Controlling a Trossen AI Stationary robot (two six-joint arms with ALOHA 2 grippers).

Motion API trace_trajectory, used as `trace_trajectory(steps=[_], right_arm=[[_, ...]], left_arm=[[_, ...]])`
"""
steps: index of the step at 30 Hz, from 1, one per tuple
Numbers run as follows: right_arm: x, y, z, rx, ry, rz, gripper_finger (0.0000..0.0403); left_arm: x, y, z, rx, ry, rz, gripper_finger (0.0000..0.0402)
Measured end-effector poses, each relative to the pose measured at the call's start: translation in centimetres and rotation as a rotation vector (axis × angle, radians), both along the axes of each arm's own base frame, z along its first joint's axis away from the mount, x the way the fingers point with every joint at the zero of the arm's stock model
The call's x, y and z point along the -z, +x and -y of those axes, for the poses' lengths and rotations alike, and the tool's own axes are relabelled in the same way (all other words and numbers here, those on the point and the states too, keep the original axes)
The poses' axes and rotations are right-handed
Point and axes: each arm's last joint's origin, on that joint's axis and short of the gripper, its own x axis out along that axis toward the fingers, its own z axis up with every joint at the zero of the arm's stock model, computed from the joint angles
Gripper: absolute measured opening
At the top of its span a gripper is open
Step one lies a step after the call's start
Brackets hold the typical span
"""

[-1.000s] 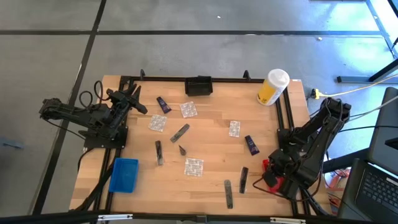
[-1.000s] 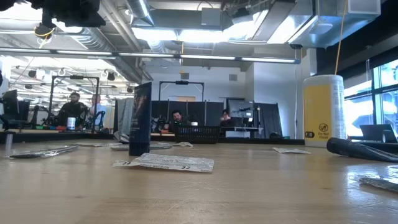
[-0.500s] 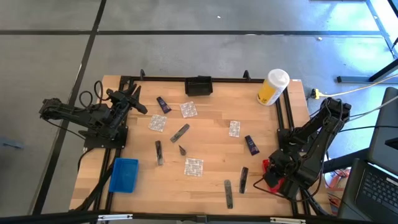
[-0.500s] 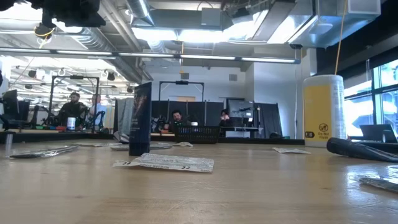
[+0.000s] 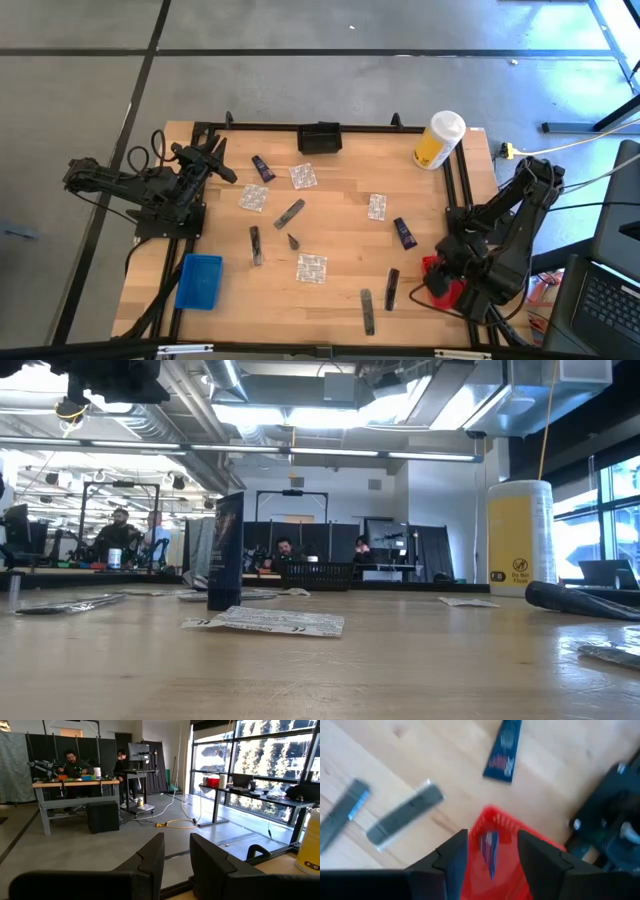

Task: Pick & Place Travel size toiletries
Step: Put the white bandage into the black bin

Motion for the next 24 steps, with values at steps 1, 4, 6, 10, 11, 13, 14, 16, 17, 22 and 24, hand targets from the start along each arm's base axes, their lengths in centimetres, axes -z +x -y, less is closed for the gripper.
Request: trace_trajectory(steps=[1, 4, 6, 10, 11, 13, 14, 16, 17, 22, 24], right_arm=[[-0.2, 0.1, 0.1, -0.007, -0.016, 0.023, 0.0160], [-0.3, 0.4, 0.2, -0.024, -0.068, 0.114, 0.0143], [-0.3, 0.7, 0.4, -0.025, -0.103, 0.168, 0.0130], [-0.4, 1.4, 0.9, -0.022, -0.155, 0.232, 0.0106], [-0.4, 1.6, 1.0, -0.028, -0.165, 0.237, 0.0100], [-0.4, 2.0, 1.2, -0.039, -0.180, 0.236, 0.0089], [-0.4, 2.1, 1.3, -0.041, -0.185, 0.231, 0.0083], [-0.4, 2.5, 1.6, -0.044, -0.195, 0.221, 0.0074], [-0.4, 2.6, 1.7, -0.047, -0.203, 0.217, 0.0069], [-0.4, 3.5, 2.4, -0.078, -0.253, 0.196, 0.0049], [-0.4, 3.7, 2.6, -0.104, -0.267, 0.173, 0.0042]], left_arm=[[0.0, 0.0, 0.0, 0.000, 0.000, 0.000, 0.0086], [0.0, 0.0, 0.0, 0.000, 0.000, 0.000, 0.0086], [0.0, 0.0, 0.0, 0.000, 0.000, 0.000, 0.0086], [0.0, 0.0, 0.0, 0.000, 0.000, 0.000, 0.0086], [0.0, 0.0, 0.0, 0.000, 0.000, 0.000, 0.0086], [0.0, 0.0, 0.0, 0.000, 0.000, 0.000, 0.0086], [0.0, 0.0, 0.0, 0.000, 0.000, 0.000, 0.0086], [0.0, 0.0, 0.0, 0.000, 0.000, 0.000, 0.0086], [0.0, 0.0, 0.0, 0.000, 0.000, 0.000, 0.0086], [0.0, 0.0, 0.0, 0.000, 0.000, 0.000, 0.0086], [0.0, 0.0, 0.0, 0.000, 0.000, 0.000, 0.0086]])
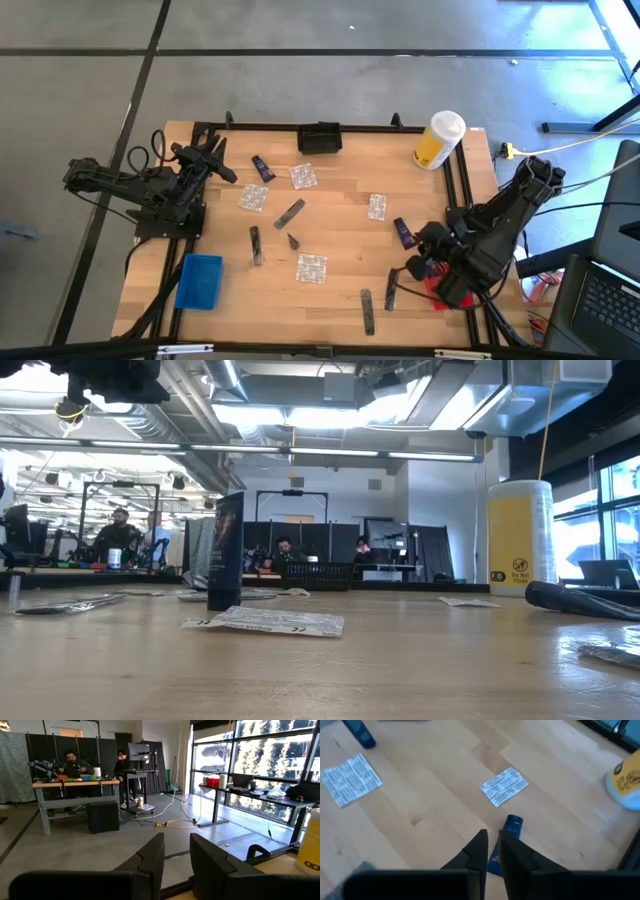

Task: Pick & Place Travel size toiletries
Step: Put the white bandage into the black bin

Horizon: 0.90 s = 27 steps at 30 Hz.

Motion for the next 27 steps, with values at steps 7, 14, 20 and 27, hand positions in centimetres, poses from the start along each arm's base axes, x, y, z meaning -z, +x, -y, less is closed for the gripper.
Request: trace_trajectory(steps=[7, 14, 20, 27], right_arm=[[0.0, 0.5, 0.1, -0.023, -0.007, -0.007, 0.0025], [0.0, 1.2, 0.6, 0.006, -0.007, 0.018, 0.0024], [0.0, 1.9, 0.9, -0.013, -0.028, 0.023, 0.0032], [-0.1, 2.7, 1.1, -0.048, -0.072, 0.057, 0.0031]], left_arm=[[0.0, 0.0, 0.0, 0.000, 0.000, 0.000, 0.0086], [0.0, 0.0, 0.0, 0.000, 0.000, 0.000, 0.0086], [0.0, 0.0, 0.0, 0.000, 0.000, 0.000, 0.0086], [0.0, 0.0, 0.0, -0.001, 0.006, -0.014, 0.0086]])
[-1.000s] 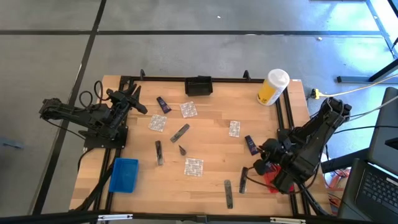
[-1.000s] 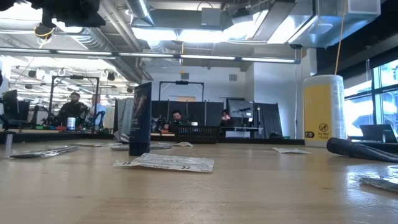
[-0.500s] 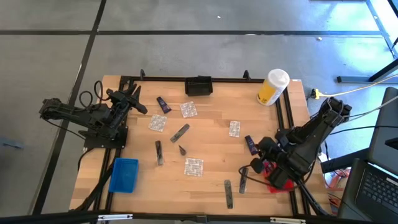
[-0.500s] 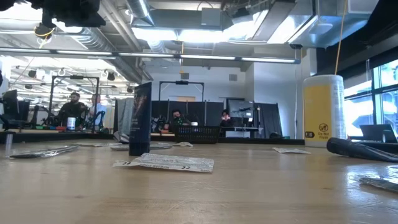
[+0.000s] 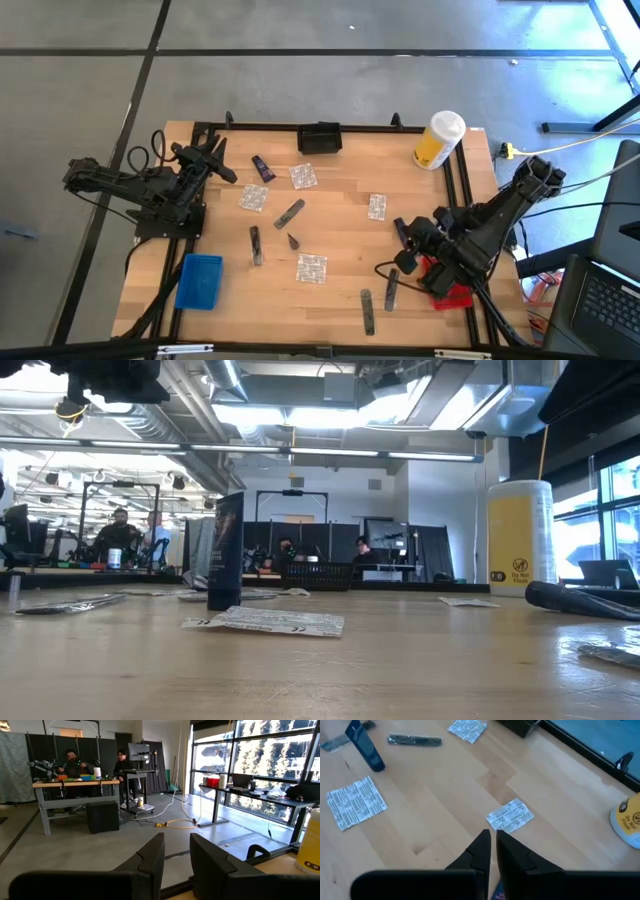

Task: Pick & Place Travel size toiletries
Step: Put the white bandage into the black bin

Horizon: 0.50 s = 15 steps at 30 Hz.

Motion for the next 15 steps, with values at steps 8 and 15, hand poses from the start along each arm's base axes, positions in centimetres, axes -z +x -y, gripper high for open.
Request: trace_trajectory(steps=[8, 15], right_arm=[[0.01, 0.33, -0.05, 0.003, 0.020, 0.018, 0.0021], [0.01, 0.40, -0.14, -0.013, 0.017, 0.015, 0.0030]], left_arm=[[0.00, 0.00, 0.00, -0.002, 0.025, -0.056, 0.0086], [0.00, 0.00, 0.00, -0.003, 0.025, -0.057, 0.0086]])
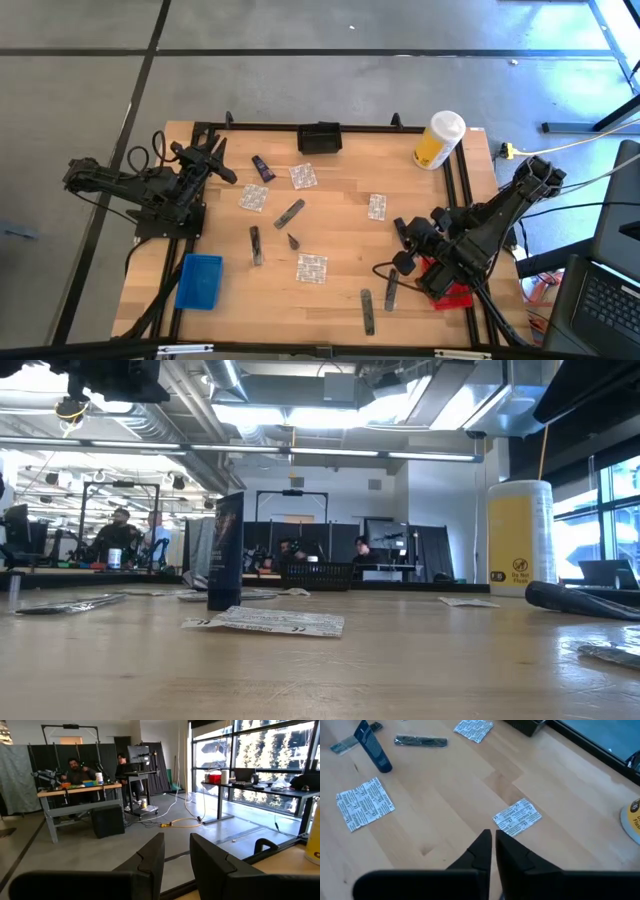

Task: Pick & Place Travel size toiletries
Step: Put the white bandage into the black bin

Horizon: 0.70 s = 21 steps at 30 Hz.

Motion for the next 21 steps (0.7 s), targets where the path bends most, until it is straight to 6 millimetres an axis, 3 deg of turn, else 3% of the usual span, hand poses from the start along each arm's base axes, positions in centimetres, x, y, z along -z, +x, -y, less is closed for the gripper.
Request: trace_trajectory(steps=[21], right_arm=[[0.03, 0.24, 0.14, -0.007, 0.003, -0.016, 0.0016]], left_arm=[[0.00, 0.00, 0.00, 0.000, 0.000, 0.000, 0.0086]])
